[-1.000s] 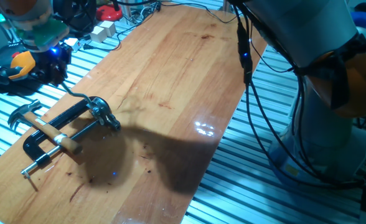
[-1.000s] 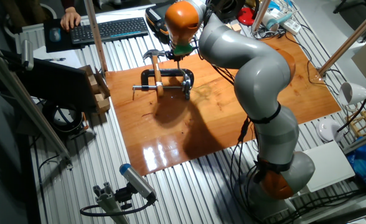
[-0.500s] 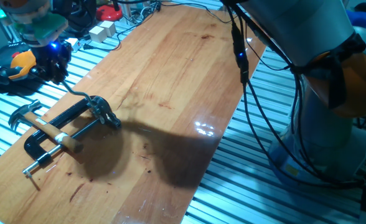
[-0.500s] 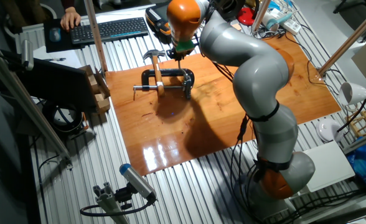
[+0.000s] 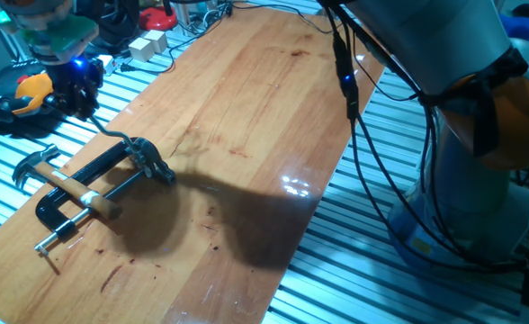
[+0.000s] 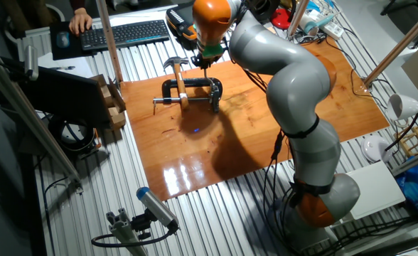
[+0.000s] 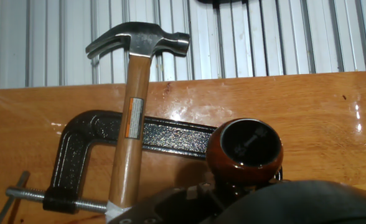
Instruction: Pull up the lever
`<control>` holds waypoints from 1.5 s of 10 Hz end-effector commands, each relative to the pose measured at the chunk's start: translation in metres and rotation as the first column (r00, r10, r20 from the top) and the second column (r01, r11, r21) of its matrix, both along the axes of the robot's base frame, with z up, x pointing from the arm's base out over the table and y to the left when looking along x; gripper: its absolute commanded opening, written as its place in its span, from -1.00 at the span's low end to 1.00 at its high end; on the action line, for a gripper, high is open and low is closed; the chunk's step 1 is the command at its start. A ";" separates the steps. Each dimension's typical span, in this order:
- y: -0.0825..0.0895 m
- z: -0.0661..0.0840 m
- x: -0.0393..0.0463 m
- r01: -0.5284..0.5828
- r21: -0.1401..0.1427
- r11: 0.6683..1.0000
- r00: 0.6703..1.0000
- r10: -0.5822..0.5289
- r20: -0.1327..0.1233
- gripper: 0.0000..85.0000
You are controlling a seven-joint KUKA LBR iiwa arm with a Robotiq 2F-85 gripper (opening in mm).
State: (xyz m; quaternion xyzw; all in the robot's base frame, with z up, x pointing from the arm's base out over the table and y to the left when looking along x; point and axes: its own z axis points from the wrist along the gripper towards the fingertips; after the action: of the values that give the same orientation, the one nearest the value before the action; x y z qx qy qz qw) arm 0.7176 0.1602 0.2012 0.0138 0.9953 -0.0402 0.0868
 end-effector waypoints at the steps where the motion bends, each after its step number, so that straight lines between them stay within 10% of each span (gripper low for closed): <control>1: -0.001 0.000 -0.0002 0.003 0.003 1.000 1.000 -0.003 0.005 -0.60; 2: -0.002 0.000 0.0004 -0.002 0.012 1.000 1.000 0.002 0.003 -1.00; 4: -0.001 0.000 0.0004 -0.002 0.006 1.000 1.000 0.002 0.007 -1.00; 6: 0.000 0.000 -0.0001 0.017 -0.001 1.000 0.999 -0.017 0.029 0.20; 15: -0.008 0.009 -0.0047 0.019 0.033 0.999 1.000 -0.020 0.021 0.20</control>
State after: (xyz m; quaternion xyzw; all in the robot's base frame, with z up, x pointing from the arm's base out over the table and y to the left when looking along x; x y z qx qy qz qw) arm 0.7110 0.1518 0.2109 0.0240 0.9948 -0.0247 0.0960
